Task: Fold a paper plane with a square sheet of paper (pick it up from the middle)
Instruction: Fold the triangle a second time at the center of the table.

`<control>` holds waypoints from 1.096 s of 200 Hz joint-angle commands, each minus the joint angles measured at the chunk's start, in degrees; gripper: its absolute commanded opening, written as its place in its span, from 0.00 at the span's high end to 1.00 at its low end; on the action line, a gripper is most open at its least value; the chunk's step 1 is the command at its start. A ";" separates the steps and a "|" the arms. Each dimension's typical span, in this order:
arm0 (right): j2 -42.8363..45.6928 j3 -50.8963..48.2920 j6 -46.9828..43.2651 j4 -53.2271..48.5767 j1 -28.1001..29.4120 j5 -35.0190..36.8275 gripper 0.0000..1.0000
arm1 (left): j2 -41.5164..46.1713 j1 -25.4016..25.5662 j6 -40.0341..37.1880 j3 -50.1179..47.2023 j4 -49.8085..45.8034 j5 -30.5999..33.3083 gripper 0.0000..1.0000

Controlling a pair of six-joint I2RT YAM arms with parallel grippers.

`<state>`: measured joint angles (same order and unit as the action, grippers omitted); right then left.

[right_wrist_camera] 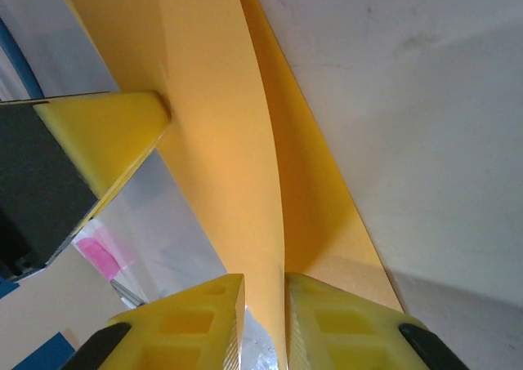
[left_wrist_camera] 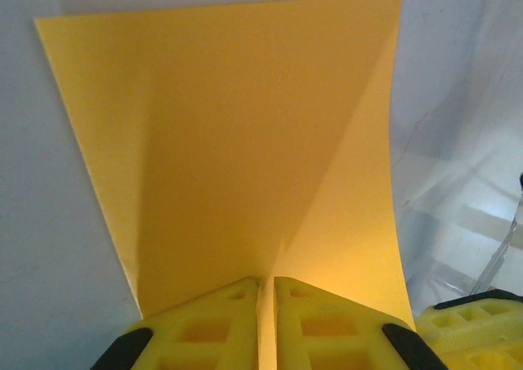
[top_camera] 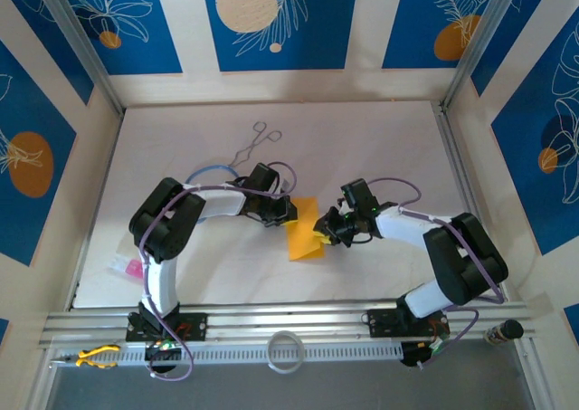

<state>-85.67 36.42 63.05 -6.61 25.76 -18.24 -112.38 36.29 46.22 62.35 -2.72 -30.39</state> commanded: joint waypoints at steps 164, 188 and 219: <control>-7.32 3.75 -11.35 1.05 -4.07 -8.40 0.80 | -2.09 0.13 -5.72 2.52 -2.33 -0.76 0.87; -7.06 3.57 -11.55 1.21 -4.17 -8.17 0.86 | -0.86 0.18 -6.65 3.07 -2.37 -0.72 0.85; -5.38 3.02 -9.97 1.28 -4.45 -5.98 0.91 | 2.34 0.18 -7.99 3.78 -2.18 -0.29 0.77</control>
<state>-92.51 38.89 52.56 -4.91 21.71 -25.06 -113.34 36.29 40.56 64.53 -3.70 -31.05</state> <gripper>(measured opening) 0.097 0.202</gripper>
